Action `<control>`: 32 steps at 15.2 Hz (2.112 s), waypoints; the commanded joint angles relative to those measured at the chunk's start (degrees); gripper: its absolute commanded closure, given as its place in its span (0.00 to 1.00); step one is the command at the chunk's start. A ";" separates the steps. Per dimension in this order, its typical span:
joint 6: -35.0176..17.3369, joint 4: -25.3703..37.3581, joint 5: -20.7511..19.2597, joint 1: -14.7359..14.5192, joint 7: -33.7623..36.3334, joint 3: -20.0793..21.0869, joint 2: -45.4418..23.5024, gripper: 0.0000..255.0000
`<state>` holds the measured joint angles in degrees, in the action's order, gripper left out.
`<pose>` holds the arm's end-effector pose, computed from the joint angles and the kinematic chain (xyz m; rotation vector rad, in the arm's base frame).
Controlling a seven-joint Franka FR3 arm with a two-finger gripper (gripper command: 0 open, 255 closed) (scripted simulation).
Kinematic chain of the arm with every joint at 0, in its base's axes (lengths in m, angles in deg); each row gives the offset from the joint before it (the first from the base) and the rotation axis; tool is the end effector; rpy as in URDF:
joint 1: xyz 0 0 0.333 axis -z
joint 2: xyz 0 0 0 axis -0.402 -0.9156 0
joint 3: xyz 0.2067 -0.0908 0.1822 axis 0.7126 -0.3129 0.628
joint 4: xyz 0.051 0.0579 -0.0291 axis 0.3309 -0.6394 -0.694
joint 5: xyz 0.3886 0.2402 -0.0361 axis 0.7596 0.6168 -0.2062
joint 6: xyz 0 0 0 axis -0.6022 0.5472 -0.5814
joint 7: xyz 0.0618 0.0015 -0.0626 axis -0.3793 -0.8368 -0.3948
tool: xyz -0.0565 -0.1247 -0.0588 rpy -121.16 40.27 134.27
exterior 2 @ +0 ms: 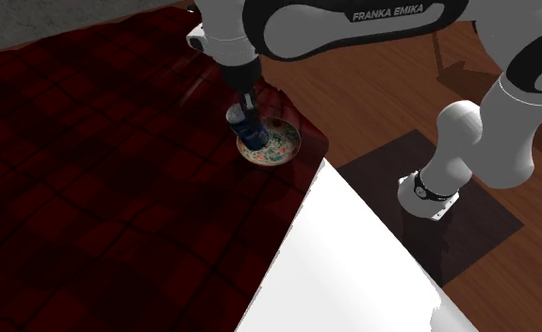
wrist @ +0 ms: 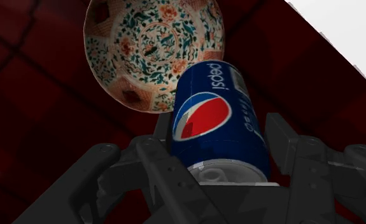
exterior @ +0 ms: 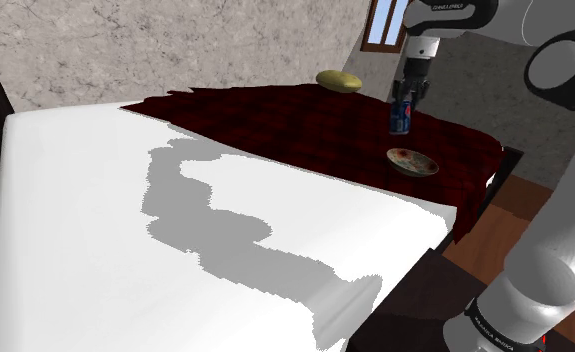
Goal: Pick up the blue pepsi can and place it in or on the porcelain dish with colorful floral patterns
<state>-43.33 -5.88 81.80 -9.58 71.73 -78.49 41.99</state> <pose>0.5740 -0.3133 0.5172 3.1001 -0.4529 -0.1494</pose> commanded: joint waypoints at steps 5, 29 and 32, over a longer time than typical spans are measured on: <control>-1.36 -8.80 -2.47 2.67 -5.44 -2.62 7.92 1.00; -16.70 -26.24 -3.43 3.58 -6.40 -3.57 10.19 1.00; -16.70 -26.23 -3.43 3.58 -6.40 -3.57 10.19 1.00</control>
<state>-60.01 -32.11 78.37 -5.99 65.34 -82.05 52.16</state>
